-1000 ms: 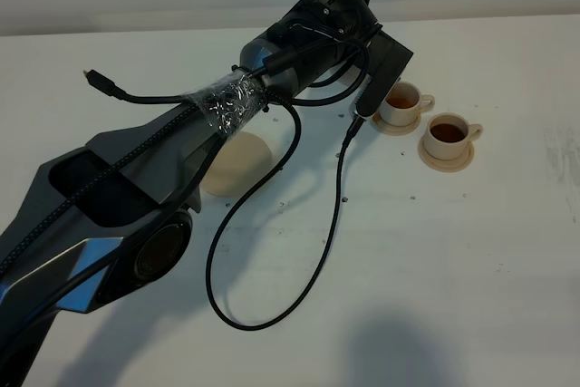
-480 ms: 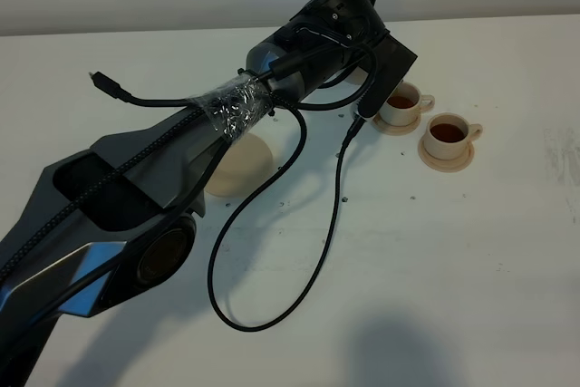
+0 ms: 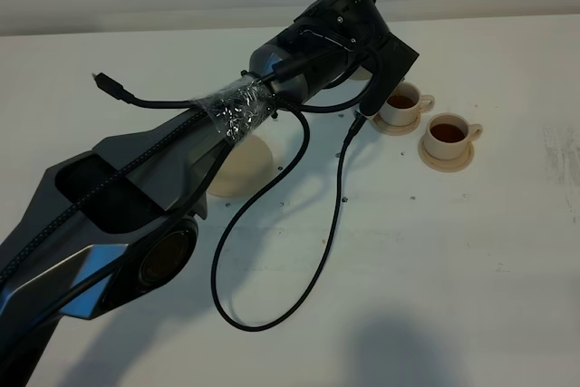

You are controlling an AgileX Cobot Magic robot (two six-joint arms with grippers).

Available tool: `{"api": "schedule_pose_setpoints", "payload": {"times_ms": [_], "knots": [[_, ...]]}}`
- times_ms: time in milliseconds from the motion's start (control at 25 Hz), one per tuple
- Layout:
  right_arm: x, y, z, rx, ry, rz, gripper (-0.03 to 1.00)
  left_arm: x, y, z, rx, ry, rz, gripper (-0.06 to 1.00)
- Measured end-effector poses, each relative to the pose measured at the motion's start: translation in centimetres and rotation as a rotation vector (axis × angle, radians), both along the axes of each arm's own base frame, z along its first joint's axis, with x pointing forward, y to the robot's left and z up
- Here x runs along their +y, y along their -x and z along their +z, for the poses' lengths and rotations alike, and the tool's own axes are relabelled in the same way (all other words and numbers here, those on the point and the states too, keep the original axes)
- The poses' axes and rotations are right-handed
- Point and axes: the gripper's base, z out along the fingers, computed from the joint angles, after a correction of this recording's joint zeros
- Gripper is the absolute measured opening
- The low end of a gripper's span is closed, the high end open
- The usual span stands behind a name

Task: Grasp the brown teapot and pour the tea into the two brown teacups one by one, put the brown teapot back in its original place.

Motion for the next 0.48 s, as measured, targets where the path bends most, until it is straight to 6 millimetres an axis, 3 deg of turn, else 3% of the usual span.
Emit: {"api": "schedule_pose_setpoints", "payload": {"times_ms": [480], "knots": [[0.00,0.00,0.00,0.000,0.000,0.000,0.22,-0.37,0.26,0.16,-0.022,-0.019,-0.007,0.08]]}}
